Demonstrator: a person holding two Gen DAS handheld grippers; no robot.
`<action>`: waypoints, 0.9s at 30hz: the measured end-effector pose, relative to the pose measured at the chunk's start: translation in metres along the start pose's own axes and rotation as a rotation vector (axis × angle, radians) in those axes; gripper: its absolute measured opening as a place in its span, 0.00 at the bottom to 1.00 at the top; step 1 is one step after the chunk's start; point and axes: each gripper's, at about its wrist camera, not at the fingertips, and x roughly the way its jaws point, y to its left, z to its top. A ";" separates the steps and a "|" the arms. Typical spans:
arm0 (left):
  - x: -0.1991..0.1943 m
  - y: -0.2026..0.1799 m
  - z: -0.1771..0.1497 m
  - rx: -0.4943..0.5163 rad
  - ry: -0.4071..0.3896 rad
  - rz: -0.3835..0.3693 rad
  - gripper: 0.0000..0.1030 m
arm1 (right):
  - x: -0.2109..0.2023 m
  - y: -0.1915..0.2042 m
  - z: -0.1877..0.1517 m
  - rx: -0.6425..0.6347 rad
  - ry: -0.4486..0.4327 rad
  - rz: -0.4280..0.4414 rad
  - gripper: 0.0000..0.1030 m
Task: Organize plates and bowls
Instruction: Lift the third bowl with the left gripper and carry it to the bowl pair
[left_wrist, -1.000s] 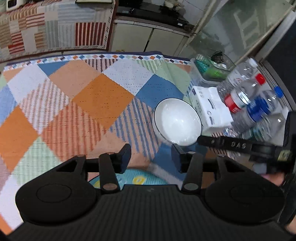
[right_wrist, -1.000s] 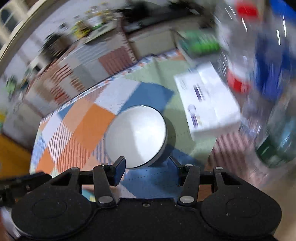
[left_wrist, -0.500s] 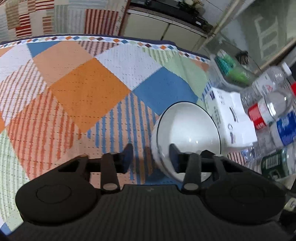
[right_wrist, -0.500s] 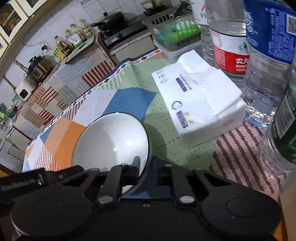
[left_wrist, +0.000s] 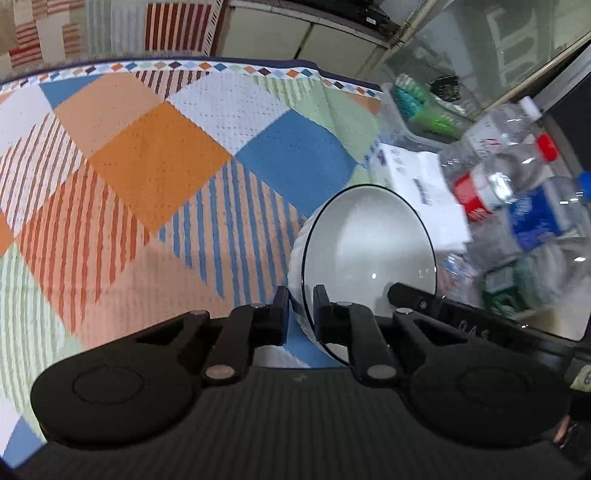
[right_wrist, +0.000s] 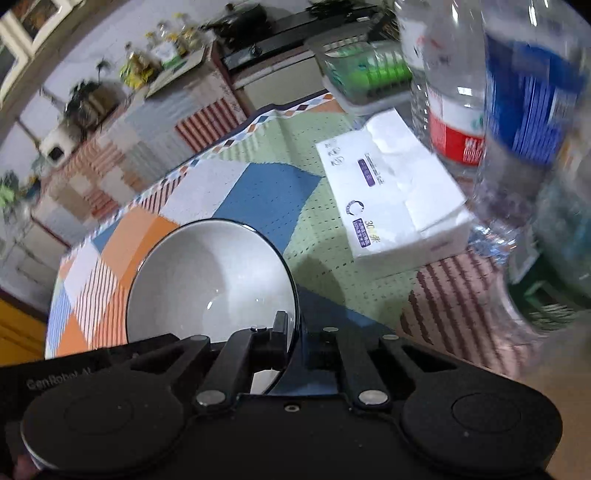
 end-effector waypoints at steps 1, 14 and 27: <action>-0.006 0.000 -0.002 -0.016 0.013 0.000 0.11 | -0.007 0.005 0.001 -0.015 0.023 -0.016 0.10; -0.119 -0.011 -0.050 0.001 0.081 -0.055 0.11 | -0.120 0.047 -0.045 -0.249 0.004 0.019 0.12; -0.217 -0.017 -0.138 -0.003 0.096 -0.049 0.11 | -0.220 0.076 -0.113 -0.366 0.007 0.086 0.13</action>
